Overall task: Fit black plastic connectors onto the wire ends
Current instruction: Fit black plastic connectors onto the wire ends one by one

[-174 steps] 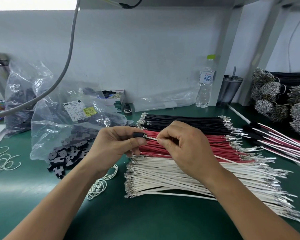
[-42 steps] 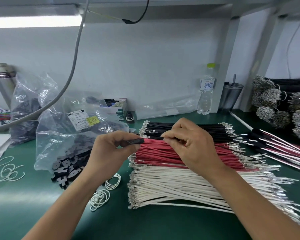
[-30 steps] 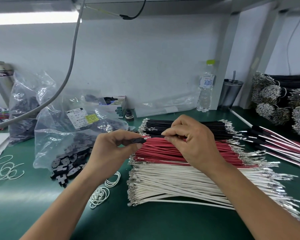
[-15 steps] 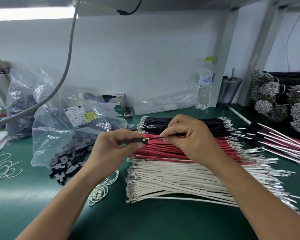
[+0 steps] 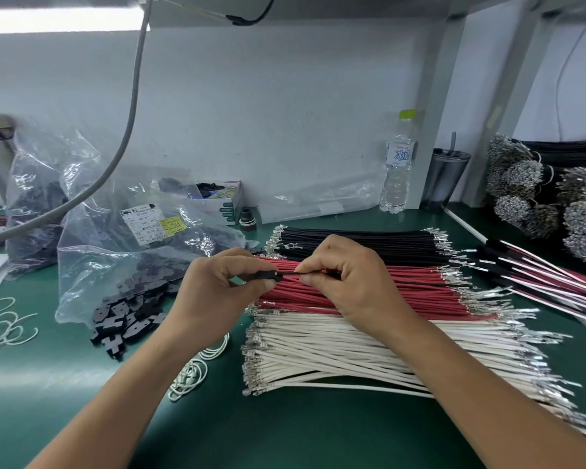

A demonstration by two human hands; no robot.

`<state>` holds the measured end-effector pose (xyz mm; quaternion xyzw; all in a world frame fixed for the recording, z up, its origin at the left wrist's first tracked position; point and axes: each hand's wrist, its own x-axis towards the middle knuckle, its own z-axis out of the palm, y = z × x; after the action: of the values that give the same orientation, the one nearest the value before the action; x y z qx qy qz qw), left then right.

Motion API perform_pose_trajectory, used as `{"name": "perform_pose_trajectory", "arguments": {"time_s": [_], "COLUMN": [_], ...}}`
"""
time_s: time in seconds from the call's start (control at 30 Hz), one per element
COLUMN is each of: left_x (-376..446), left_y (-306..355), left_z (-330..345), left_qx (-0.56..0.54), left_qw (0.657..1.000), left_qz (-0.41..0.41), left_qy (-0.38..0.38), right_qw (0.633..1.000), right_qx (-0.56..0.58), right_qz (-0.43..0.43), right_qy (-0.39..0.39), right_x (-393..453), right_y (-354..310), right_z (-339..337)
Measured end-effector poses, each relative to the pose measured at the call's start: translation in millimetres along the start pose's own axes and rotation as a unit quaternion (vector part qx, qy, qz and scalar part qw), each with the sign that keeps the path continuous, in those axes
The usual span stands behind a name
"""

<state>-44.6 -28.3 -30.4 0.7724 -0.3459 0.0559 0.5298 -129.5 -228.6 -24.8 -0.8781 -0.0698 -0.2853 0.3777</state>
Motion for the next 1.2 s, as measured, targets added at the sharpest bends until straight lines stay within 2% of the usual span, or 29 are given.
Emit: {"name": "perform_pose_trajectory", "arguments": {"time_s": [0.47, 0.53, 0.63, 0.7, 0.8, 1.07, 1.2], "left_x": [-1.4, 0.6, 4.0, 4.6, 5.6, 8.0, 9.8], "left_y": [4.7, 3.8, 0.6, -3.5, -6.9, -7.8, -9.6], "left_z": [2.6, 2.8, -0.5, -5.5, -8.7, -7.6, -13.5], "left_qx": [0.027, -0.001, -0.045, -0.075, -0.112, -0.165, -0.235], "left_qw": [1.000, 1.000, 0.996, 0.991, 0.982, 0.970, 0.951], "left_qz": [0.007, -0.014, -0.045, -0.073, -0.107, -0.141, -0.168], "left_qy": [-0.006, 0.014, 0.060, 0.088, 0.107, 0.110, 0.109], "right_qw": [0.989, 0.979, 0.945, 0.945, 0.948, 0.964, 0.994], "right_qx": [-0.113, -0.160, -0.251, -0.270, -0.299, -0.260, -0.097], "right_qz": [-0.097, -0.105, -0.157, -0.163, -0.101, -0.041, 0.015], "right_qy": [0.022, 0.068, 0.140, 0.089, -0.029, -0.043, -0.043], "right_x": [-0.1, 2.2, 4.4, 2.0, 0.4, 2.6, 4.3], "right_y": [-2.5, -3.2, -4.6, -4.1, -3.5, -0.7, 2.5], "right_z": [10.8, 8.7, 8.4, 13.7, 25.4, 21.4, 4.4]}}
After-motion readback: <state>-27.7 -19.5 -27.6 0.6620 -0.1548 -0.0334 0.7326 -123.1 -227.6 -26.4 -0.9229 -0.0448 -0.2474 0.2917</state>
